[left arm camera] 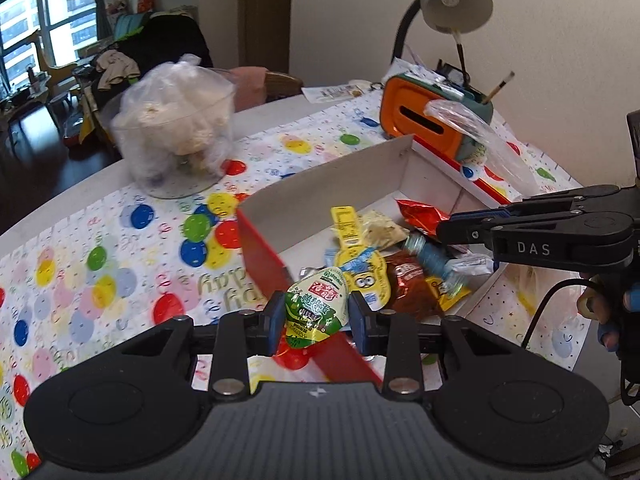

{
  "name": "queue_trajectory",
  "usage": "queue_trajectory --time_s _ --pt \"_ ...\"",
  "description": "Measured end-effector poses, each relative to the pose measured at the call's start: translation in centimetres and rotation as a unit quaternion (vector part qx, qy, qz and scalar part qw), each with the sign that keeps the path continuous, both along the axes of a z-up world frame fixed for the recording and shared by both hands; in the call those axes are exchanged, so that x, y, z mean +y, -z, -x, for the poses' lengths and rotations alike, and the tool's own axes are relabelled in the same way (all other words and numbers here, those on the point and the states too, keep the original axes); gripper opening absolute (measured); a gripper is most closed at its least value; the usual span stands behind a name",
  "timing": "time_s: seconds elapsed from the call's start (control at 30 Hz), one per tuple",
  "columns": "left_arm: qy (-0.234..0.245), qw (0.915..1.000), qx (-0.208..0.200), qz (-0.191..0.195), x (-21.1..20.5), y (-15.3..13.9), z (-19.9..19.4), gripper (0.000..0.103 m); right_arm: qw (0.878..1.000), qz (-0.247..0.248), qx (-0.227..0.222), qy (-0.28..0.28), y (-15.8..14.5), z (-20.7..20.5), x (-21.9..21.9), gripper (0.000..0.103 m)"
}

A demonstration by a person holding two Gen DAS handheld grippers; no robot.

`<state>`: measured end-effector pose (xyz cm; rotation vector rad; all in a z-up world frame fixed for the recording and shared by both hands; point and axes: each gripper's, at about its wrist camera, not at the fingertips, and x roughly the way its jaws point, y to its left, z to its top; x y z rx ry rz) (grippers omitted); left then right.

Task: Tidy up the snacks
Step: 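Carry both candies into the red box and open both tools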

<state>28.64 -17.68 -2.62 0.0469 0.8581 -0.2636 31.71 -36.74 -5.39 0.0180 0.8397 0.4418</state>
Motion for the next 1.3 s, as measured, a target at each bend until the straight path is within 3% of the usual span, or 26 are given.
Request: queue_trajectory --time_s 0.27,0.63,0.83,0.93,1.03,1.3 --pt "0.033 0.9977 0.056 -0.015 -4.5 2.5 -3.7 0.033 0.999 0.016 0.031 0.022 2.7 -2.5 -3.1 0.011" --pt "0.069 0.9913 0.101 -0.049 -8.4 5.9 -6.0 0.034 0.998 0.022 0.060 0.016 4.6 -2.7 -4.2 0.012" --pt "0.060 0.9910 0.112 -0.042 -8.2 6.6 -6.2 0.035 0.997 0.018 0.069 0.014 4.7 -2.3 -4.1 0.016" --pt "0.056 0.9909 0.117 -0.037 -7.8 6.7 -6.0 0.040 0.997 0.014 0.070 0.014 4.6 -2.0 -4.0 0.019" --pt "0.054 0.9920 0.111 -0.026 -7.3 6.4 -5.7 0.047 0.997 0.013 0.068 0.016 4.3 -1.7 -3.9 0.021" --pt "0.044 0.9955 0.084 -0.005 -5.8 4.2 -4.1 0.048 0.999 0.003 0.042 0.021 2.2 0.3 -3.3 0.025"
